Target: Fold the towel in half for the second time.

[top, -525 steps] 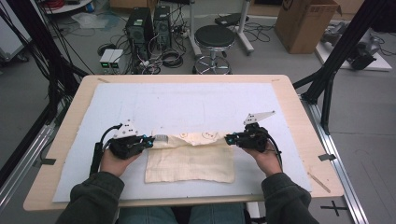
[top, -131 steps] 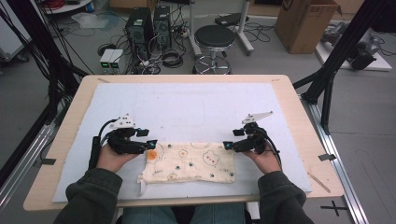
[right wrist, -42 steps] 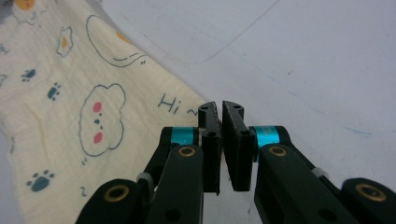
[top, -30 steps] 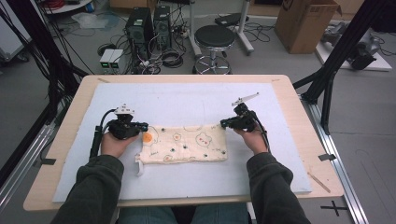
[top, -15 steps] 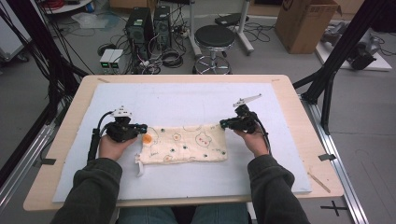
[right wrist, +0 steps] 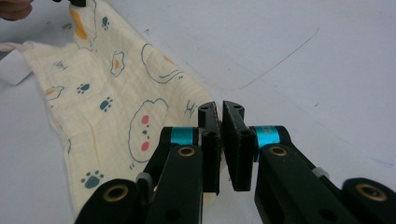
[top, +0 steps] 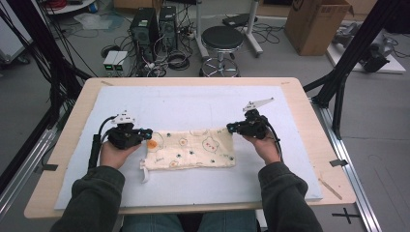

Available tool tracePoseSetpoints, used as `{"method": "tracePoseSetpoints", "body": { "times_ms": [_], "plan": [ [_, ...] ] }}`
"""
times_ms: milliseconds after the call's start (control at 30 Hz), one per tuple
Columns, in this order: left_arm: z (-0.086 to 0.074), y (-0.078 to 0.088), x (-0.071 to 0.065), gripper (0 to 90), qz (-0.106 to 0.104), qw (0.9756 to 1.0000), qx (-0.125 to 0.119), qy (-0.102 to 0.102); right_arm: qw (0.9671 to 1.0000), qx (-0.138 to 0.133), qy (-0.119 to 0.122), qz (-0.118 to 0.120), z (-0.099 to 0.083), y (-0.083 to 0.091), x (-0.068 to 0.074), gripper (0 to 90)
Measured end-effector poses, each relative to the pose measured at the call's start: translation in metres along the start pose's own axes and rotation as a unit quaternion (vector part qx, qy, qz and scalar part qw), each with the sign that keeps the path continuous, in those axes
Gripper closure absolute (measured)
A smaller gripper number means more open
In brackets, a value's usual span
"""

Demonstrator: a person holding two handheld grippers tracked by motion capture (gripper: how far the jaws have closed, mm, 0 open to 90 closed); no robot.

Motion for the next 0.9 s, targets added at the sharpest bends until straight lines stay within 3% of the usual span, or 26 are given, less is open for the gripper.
{"method": "tracePoseSetpoints", "body": {
  "times_ms": [267,700,900],
  "plan": [
    [-0.012,0.005,-0.004,84.4,-0.005,0.9999,-0.006,0.007,1.0,-0.002,-0.004,0.007,-0.01,0.003,0.002,85.7],
    [-0.015,0.016,-0.017,84.3,-0.017,0.9997,-0.008,-0.019,0.9997,0.004,0.012,0.023,-0.015,0.005,0.013,85.7],
    [-0.02,0.018,-0.02,84.3,-0.02,0.9996,-0.007,-0.018,0.9997,0.007,0.01,0.02,-0.019,0.01,0.014,85.6]
  ]
}}
Point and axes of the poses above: each handheld gripper's, and its own axes: y roughly backward along the jaws, z roughly out of its top, x roughly to its left, the point moved 2 cm from there along -y, roughly forward along the jaws, and after that the axes turned 1 degree about x, right-handed, at the moved point
